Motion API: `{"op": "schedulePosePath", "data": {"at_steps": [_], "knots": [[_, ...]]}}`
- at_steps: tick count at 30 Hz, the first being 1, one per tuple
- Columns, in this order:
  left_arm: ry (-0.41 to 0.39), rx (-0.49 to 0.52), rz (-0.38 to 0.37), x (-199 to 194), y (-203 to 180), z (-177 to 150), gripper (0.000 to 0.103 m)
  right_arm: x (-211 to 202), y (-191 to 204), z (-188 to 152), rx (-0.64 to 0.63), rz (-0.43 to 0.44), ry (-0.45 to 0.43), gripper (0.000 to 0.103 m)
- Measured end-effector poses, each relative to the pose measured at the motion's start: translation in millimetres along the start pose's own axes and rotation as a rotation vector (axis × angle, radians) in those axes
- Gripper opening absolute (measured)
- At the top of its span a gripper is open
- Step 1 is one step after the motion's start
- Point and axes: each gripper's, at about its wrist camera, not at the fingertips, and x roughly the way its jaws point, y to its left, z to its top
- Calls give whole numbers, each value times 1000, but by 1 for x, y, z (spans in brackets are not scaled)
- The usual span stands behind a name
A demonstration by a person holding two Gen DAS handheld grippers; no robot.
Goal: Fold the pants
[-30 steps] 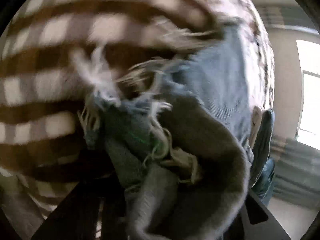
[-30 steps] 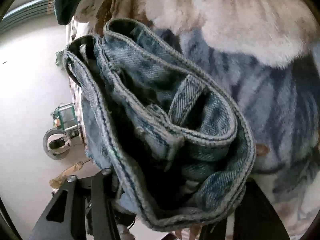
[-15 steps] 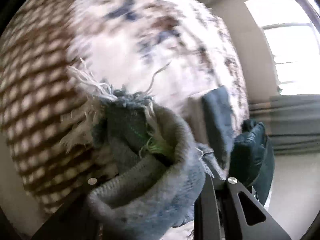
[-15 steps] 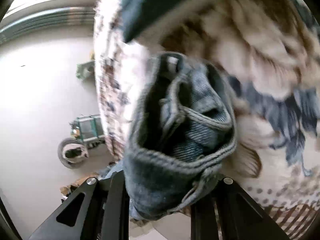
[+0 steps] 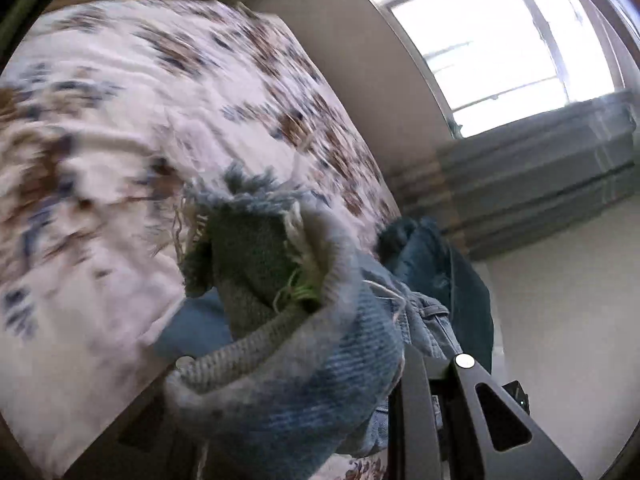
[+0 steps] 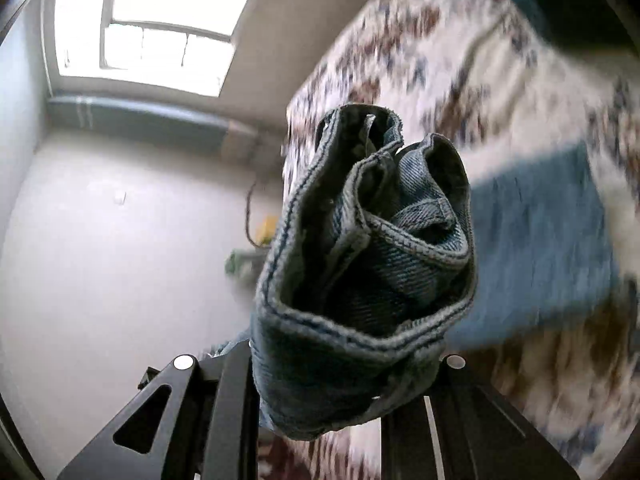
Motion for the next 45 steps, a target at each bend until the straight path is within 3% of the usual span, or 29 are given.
{"op": "schedulePosePath", "data": {"at_steps": [2,4,7,9,13,16,19,22,24,25,26,27,28,32,34,38,45], "knots": [[64,20,-25,51,9,11,18,-3,-27,19,-8,-19,-60,19],[139,46,3,106,31,11,18,-6,-66,30,-16,-51,-93,18],[289,71,110,176,80,-17,18,5,-147,24,92,-153,-82,18],[326,79,162,188,99,-35,18,13,-200,4,209,-207,-39,18],[298,39,145,169,123,-56,18,14,-240,-16,316,-164,-54,18],[294,45,148,162,121,-58,19,12,-229,-12,252,-176,-46,18],[333,110,196,167,112,-63,25,14,-222,-11,207,-229,-6,21],[385,191,264,163,91,-68,33,8,-215,-7,226,-256,36,32],[367,285,348,153,74,-69,47,11,-208,0,213,-325,65,69],[342,354,404,143,64,-71,64,6,-201,-2,185,-335,60,78],[325,395,440,138,59,-73,73,0,-191,-4,149,-372,58,92],[302,447,486,130,54,-77,87,-5,-182,-8,107,-437,51,94],[282,501,526,123,47,-81,93,-9,-172,-9,60,-506,42,94],[270,670,647,103,29,-101,96,-23,-123,-31,-160,-818,8,94],[264,720,675,91,17,-110,96,-28,-99,-44,-225,-920,-17,94],[264,759,645,61,-13,-120,96,-56,-47,-68,-274,-987,-65,94],[184,831,597,-15,-81,-144,96,-137,50,-113,-319,-987,-158,94]]}}
